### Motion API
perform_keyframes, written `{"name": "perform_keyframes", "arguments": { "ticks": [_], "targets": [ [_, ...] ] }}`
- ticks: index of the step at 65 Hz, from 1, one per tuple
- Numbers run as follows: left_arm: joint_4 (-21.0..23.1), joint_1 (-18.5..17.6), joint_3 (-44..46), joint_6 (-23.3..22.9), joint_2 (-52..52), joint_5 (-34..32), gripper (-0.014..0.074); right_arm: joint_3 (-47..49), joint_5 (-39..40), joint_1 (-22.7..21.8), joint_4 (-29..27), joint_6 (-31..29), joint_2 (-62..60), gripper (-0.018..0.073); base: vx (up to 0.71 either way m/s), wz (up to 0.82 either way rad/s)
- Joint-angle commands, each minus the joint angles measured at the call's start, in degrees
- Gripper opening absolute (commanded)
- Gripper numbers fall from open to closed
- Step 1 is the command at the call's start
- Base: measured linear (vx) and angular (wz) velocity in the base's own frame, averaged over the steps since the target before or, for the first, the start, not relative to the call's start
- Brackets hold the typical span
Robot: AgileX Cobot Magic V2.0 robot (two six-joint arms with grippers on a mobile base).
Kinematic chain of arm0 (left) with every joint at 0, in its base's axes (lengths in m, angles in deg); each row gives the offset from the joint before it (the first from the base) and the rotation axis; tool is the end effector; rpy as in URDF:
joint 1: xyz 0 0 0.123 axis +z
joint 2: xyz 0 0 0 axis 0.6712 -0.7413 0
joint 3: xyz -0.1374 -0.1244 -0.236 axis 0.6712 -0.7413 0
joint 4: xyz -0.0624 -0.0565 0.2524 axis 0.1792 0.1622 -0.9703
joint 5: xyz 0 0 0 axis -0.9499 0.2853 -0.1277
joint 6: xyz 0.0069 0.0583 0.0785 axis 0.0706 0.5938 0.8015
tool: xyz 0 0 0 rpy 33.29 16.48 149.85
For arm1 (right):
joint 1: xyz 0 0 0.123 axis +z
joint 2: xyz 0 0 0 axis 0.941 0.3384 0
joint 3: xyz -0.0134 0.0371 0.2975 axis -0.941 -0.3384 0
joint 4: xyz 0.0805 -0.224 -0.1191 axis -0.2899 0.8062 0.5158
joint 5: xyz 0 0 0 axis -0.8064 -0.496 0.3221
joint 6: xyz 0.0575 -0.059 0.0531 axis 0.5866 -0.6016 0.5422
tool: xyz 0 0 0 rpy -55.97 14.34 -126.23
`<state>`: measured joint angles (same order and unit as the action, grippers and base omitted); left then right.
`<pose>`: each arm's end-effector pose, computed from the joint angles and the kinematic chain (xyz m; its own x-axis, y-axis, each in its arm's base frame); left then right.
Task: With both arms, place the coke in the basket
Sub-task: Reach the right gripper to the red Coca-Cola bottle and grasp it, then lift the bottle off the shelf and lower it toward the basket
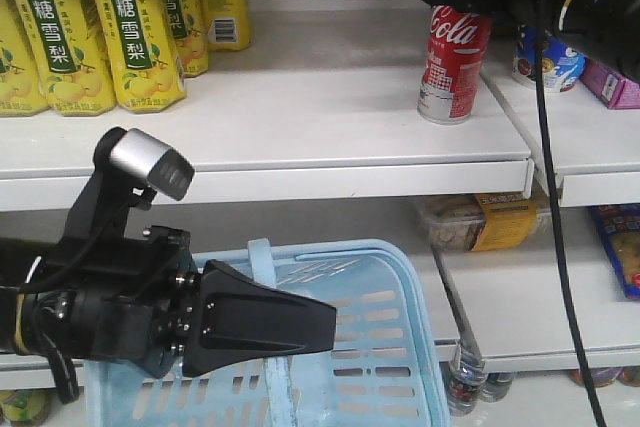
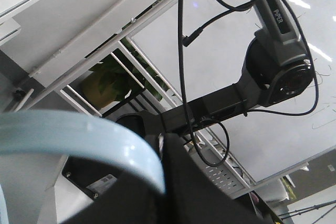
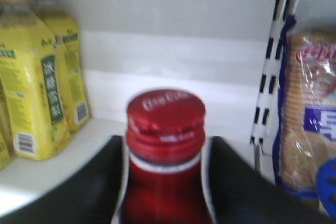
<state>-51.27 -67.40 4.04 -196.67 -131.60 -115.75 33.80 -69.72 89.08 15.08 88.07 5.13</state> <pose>0.1755 -0.1823 0.3262 -0.8370 0.0591 -0.5440 0.5459 0.0220 -0.8376 0.3329 0.1116 0.4260 -0.0658 -0.0113 -0.9978 -0.3049 0.9524 0.0093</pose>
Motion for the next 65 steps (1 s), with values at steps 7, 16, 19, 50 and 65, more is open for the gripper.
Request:
{"name": "perform_keyframes", "arguments": {
  "ticks": [7,16,19,50,65],
  "targets": [
    [4.99,-0.38,1.6,0.27,1.43,-6.28,-0.0006,2.11,1.77,0.12,0.1,-0.03,-2.69,-0.0016,0.0,0.0],
    [4.99,-0.38,1.6,0.27,1.43,-6.28,-0.0006,1.67,-0.49,0.98,-0.1,1.18,-6.88,-0.001,0.0,0.0],
    [4.99,-0.38,1.6,0.27,1.43,-6.28,-0.0006,1.67,-3.44,1.96,-0.1,1.08,-8.76,-0.0009,0.0,0.0],
    [4.99,-0.38,1.6,0.27,1.43,-6.28,-0.0006,-9.42,-25.31,30.76,-4.95,-7.17,-23.0,-0.0005,0.0,0.0],
    [4.99,-0.38,1.6,0.27,1.43,-6.28,-0.0006,-19.87,-22.35,36.76,-2.07,3.54,-23.16,-0.0005,0.0,0.0]
  ]
}}
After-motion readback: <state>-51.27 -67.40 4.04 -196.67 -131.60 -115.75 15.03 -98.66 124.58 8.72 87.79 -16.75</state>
